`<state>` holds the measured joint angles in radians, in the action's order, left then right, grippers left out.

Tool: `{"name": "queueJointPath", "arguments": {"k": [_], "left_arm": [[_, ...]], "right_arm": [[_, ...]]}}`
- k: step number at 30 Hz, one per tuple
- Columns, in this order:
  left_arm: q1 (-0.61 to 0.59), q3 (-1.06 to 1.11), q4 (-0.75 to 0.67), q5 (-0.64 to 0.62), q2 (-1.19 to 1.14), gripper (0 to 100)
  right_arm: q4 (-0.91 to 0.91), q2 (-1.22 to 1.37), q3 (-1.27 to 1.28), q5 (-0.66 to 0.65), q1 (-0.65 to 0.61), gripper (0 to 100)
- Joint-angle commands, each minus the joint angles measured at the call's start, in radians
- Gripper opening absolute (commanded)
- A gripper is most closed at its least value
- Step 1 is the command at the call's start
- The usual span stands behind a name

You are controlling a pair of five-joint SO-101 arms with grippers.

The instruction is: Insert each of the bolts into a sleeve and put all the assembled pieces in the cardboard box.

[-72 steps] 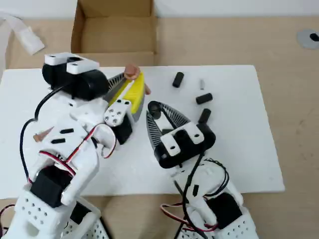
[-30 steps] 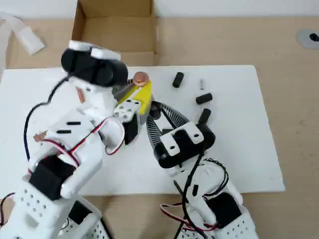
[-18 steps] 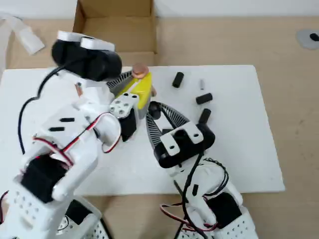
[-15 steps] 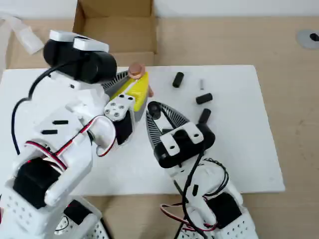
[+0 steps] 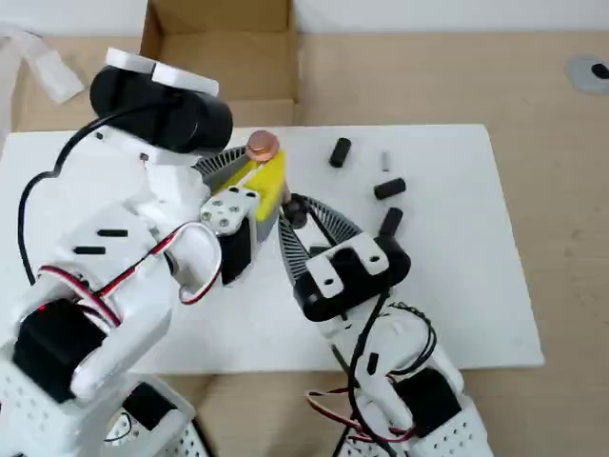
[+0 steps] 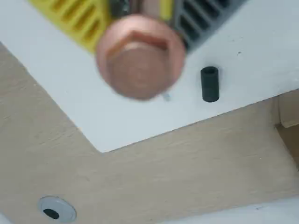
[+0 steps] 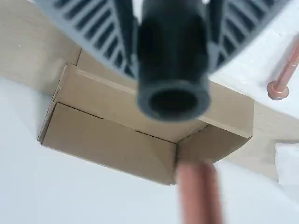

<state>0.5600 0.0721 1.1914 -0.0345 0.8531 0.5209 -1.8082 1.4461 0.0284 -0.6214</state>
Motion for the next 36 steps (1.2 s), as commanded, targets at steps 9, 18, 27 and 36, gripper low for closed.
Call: {"name": "queueJointPath", "arguments": {"k": [9,18,27,36], "left_arm": [[0.095,-0.060,0.005,-0.055,-0.004,1],[0.044,-0.052,0.003,-0.051,-0.004,1],[0.035,-0.044,0.014,-0.051,-0.002,1],[0.034,0.015,0.012,0.009,0.004,1]], "right_arm": [[-0.028,-0.067,-0.005,0.006,-0.008,1.0],[-0.025,-0.067,-0.005,0.005,-0.007,1.0],[-0.025,-0.067,-0.005,0.005,-0.007,1.0],[-0.026,-0.067,-0.005,0.005,-0.007,1.0]]}}
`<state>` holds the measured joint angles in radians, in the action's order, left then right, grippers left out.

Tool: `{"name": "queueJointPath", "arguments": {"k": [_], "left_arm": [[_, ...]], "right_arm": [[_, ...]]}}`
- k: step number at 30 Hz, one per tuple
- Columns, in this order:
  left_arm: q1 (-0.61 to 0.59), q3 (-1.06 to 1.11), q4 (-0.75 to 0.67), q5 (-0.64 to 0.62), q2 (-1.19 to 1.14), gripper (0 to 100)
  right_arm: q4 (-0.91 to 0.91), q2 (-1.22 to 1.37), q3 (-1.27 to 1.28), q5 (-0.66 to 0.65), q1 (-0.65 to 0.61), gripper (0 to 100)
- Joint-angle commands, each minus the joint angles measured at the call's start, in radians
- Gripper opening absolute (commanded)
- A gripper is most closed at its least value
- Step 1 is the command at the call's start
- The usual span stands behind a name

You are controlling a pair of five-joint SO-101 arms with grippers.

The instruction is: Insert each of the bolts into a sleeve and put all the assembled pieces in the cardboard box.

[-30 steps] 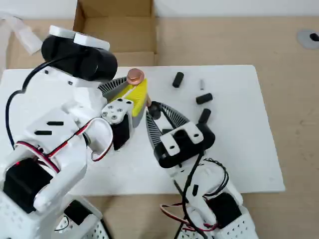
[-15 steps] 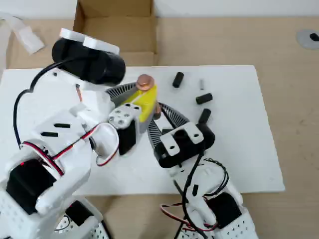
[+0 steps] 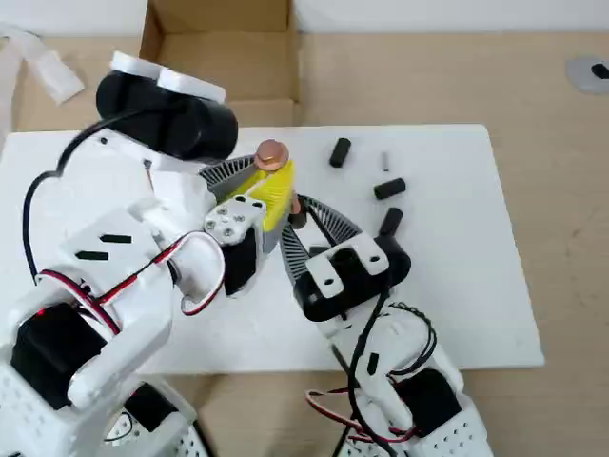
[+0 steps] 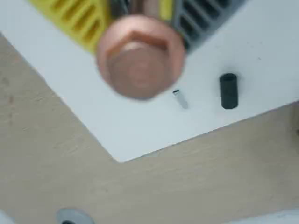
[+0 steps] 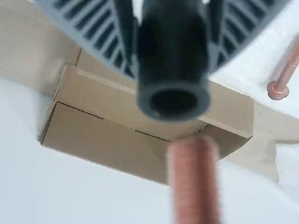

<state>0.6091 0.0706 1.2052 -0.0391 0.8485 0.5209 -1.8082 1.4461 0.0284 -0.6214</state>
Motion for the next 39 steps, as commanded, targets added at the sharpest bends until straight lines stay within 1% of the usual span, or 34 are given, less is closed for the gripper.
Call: {"name": "queueJointPath", "arguments": {"k": [1,14,22,26,31,39], "left_arm": [[-0.015,0.028,-0.002,0.012,0.008,1],[-0.015,0.040,-0.011,0.012,0.008,1],[-0.018,0.041,-0.092,0.017,0.007,1],[-0.018,0.041,-0.089,0.018,0.004,1],[-0.018,0.078,-0.094,0.058,0.010,1],[-0.018,0.107,-0.095,0.061,0.010,1]], "right_arm": [[-0.028,-0.067,-0.005,0.005,-0.007,1.0],[-0.028,-0.067,-0.004,0.005,-0.007,1.0],[-0.028,-0.067,-0.004,0.005,-0.007,1.0],[-0.026,-0.067,-0.004,0.005,-0.007,1.0],[-0.026,-0.067,-0.004,0.005,-0.007,1.0],[-0.026,-0.067,-0.004,0.005,-0.007,1.0]]}}
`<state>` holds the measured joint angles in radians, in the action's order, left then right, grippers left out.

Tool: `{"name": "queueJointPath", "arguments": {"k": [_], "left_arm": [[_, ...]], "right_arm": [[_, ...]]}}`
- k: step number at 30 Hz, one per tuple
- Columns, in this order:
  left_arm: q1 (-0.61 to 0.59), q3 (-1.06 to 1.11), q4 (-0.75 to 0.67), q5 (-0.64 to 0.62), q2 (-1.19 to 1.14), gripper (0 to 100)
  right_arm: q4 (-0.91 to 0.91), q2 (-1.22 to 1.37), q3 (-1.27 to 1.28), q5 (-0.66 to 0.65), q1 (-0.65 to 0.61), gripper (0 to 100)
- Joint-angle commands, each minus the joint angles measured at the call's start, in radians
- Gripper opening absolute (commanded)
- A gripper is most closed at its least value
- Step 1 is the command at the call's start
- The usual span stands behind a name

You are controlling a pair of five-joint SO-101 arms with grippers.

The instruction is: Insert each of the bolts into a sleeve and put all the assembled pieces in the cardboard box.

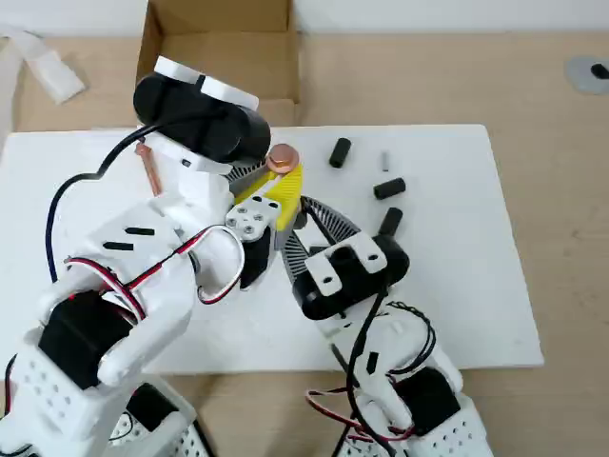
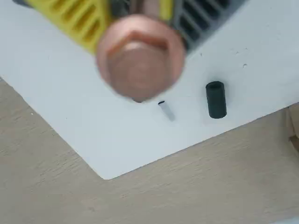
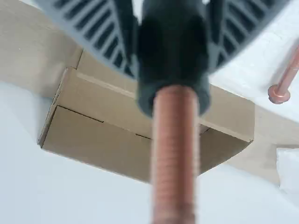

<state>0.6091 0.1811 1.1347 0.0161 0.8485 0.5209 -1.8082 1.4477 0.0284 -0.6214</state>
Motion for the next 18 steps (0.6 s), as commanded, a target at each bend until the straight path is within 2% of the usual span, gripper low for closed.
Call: {"name": "queueJointPath", "arguments": {"k": [1,5,10,18], "left_arm": [[-0.018,-0.003,-0.025,0.006,0.010,1],[-0.040,-0.006,-0.031,0.006,0.010,1],[-0.132,0.000,-0.127,-0.002,0.012,1],[-0.068,-0.003,-0.118,-0.052,0.012,1]], "right_arm": [[-0.026,-0.067,-0.005,0.005,-0.007,1.0],[-0.026,-0.067,-0.005,0.005,-0.007,1.0],[-0.026,-0.067,-0.005,0.006,-0.007,1.0],[-0.025,-0.067,-0.005,0.006,-0.007,1.0]]}}
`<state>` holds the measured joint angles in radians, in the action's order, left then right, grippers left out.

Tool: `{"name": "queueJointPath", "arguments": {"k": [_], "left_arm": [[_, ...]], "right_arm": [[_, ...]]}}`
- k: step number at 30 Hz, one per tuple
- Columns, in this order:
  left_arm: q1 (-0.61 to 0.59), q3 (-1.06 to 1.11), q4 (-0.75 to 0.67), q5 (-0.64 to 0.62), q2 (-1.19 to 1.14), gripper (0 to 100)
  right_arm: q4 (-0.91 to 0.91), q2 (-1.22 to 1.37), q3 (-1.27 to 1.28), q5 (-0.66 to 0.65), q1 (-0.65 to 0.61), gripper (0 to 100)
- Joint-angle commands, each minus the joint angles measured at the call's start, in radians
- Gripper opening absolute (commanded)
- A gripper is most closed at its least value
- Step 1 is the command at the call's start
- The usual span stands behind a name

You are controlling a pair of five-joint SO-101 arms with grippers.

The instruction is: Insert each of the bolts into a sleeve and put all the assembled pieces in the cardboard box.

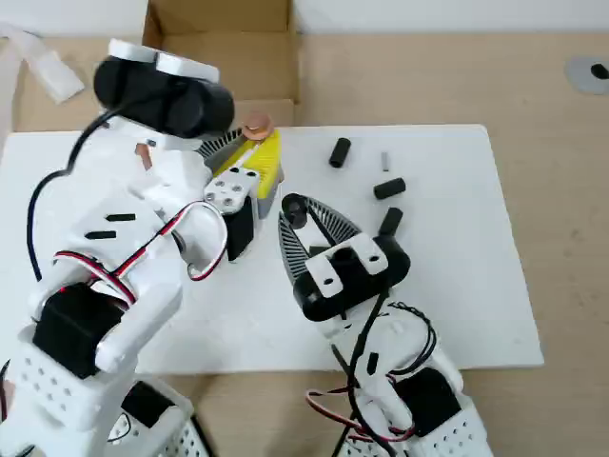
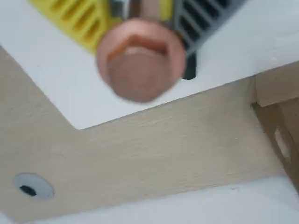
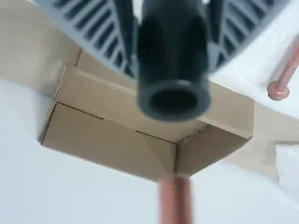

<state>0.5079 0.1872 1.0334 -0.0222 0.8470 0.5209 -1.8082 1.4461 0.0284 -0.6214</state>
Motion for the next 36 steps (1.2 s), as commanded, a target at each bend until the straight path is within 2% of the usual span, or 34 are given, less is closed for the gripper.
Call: {"name": "queueJointPath", "arguments": {"k": [1,5,14,30,36], "left_arm": [[0.048,-0.011,-0.014,-0.014,0.013,1],[0.058,-0.015,-0.005,-0.009,0.013,1],[0.058,-0.114,0.115,-0.006,0.012,1],[0.064,-0.106,0.114,-0.035,0.004,1],[0.063,-0.008,0.043,-0.034,0.012,1]], "right_arm": [[-0.025,-0.067,-0.004,0.006,-0.007,1.0],[-0.025,-0.067,-0.004,0.006,-0.007,1.0],[-0.025,-0.067,0.012,0.006,0.019,1.0],[-0.029,-0.067,0.007,0.009,0.024,1.0],[-0.029,-0.068,0.005,0.009,0.024,1.0]]}}
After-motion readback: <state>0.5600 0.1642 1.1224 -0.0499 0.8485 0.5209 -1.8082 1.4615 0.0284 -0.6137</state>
